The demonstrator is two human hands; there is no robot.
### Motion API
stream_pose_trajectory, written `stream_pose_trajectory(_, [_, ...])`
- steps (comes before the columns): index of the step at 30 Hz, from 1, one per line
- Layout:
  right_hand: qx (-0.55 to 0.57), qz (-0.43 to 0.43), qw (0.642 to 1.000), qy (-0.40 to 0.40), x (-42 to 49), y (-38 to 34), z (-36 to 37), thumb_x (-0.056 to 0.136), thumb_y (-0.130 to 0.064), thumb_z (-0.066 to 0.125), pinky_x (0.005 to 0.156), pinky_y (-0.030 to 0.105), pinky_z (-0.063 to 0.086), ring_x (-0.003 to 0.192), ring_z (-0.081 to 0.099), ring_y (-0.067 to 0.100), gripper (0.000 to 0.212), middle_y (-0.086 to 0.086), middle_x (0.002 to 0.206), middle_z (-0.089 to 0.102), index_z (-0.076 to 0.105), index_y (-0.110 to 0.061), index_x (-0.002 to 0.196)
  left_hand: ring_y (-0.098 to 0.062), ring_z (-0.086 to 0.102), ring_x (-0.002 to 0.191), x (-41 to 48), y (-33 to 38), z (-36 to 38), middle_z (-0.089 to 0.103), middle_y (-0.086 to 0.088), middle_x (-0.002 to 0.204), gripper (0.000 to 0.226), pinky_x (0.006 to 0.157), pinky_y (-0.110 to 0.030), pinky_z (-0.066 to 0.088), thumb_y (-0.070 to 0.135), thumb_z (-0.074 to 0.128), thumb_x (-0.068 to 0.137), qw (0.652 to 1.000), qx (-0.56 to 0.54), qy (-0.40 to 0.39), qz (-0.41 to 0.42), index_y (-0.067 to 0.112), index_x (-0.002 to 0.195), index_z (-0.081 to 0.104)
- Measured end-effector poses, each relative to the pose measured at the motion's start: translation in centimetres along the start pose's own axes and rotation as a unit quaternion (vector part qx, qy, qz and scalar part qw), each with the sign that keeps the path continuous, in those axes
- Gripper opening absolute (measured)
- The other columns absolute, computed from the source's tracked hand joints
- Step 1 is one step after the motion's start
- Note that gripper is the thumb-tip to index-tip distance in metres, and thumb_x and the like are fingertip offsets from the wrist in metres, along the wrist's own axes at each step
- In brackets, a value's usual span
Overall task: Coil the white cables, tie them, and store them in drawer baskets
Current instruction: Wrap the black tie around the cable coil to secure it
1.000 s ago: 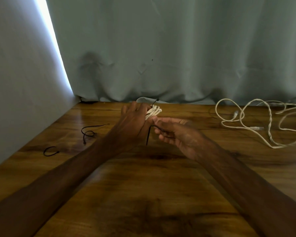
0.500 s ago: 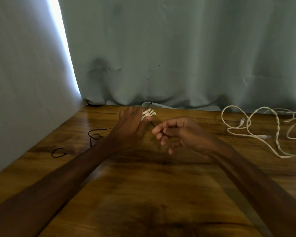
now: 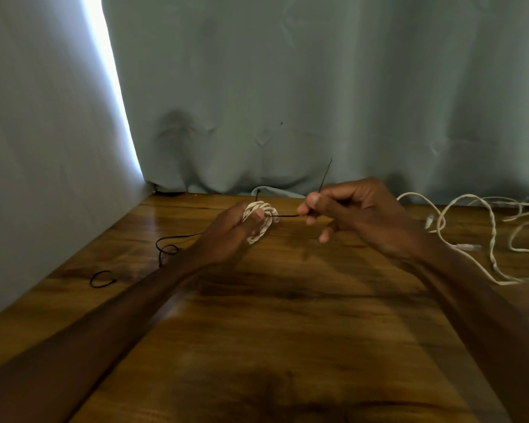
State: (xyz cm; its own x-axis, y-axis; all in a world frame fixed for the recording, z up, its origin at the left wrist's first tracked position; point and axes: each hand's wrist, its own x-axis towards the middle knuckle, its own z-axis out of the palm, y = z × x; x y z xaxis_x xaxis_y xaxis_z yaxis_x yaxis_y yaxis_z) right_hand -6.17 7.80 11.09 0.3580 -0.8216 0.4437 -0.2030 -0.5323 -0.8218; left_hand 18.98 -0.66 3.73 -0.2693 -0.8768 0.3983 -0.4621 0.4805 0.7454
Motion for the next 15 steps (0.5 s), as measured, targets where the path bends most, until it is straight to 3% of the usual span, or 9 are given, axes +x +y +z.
stream_pose_trajectory(4, [0.004, -0.004, 0.999, -0.038, 0.0, -0.1, 0.5, 0.098, -0.008, 0.064, 0.069, 0.036, 0.065, 0.087, 0.076, 0.020, 0.018, 0.005, 0.099, 0.080, 0.077, 0.003, 0.105, -0.014, 0.059, 0.074, 0.6, -1.8, -0.3, 0.065, 0.013, 0.075, 0.029, 0.081, -0.046, 0.047, 0.052, 0.053, 0.099, 0.999, -0.031, -0.009, -0.039, 0.027, 0.101, 0.068])
stream_pose_trajectory(7, [0.021, -0.004, 1.000, -0.021, 0.0, -0.2, 0.8, 0.094, -0.006, 0.069, 0.066, 0.034, 0.065, 0.086, 0.077, 0.025, 0.016, 0.006, 0.100, 0.080, 0.077, 0.004, 0.103, -0.009, 0.068, 0.088, 0.2, -0.8, -0.5, 0.072, 0.011, 0.093, 0.019, 0.085, -0.037, 0.052, 0.042, 0.051, 0.104, 1.000, 0.021, 0.003, -0.021, 0.030, 0.108, 0.065])
stream_pose_trajectory(9, [0.053, 0.001, 0.998, 0.020, -0.1, -0.4, 0.8, 0.091, -0.005, 0.072, 0.063, 0.031, 0.064, 0.084, 0.077, 0.026, 0.018, 0.010, 0.099, 0.080, 0.076, 0.004, 0.106, -0.011, 0.067, 0.094, 0.0, -0.2, -0.4, 0.071, 0.007, 0.101, 0.026, 0.086, -0.037, 0.053, 0.043, 0.047, 0.105, 0.997, 0.073, -0.004, 0.005, 0.026, 0.116, 0.063])
stream_pose_trajectory(12, [0.100, 0.012, 0.988, 0.119, 0.1, -0.8, 0.5, 0.087, -0.009, 0.077, 0.057, 0.026, 0.060, 0.075, 0.076, 0.022, 0.035, 0.013, 0.091, 0.080, 0.068, -0.005, 0.120, -0.019, 0.059, 0.098, -0.5, 0.2, -0.1, 0.064, 0.005, 0.105, 0.048, 0.088, -0.045, 0.049, 0.062, 0.033, 0.099, 0.983, 0.174, -0.024, 0.054, 0.028, 0.122, 0.058])
stream_pose_trajectory(15, [0.132, 0.013, 0.967, 0.218, 0.2, -1.1, -0.2, 0.085, -0.012, 0.080, 0.053, 0.024, 0.056, 0.069, 0.074, 0.018, 0.048, 0.012, 0.089, 0.080, 0.053, -0.012, 0.125, -0.015, 0.046, 0.100, -1.2, 0.9, 0.4, 0.053, 0.008, 0.105, 0.043, 0.085, -0.035, 0.038, 0.058, 0.030, 0.103, 0.974, 0.205, -0.034, 0.093, 0.031, 0.126, 0.053])
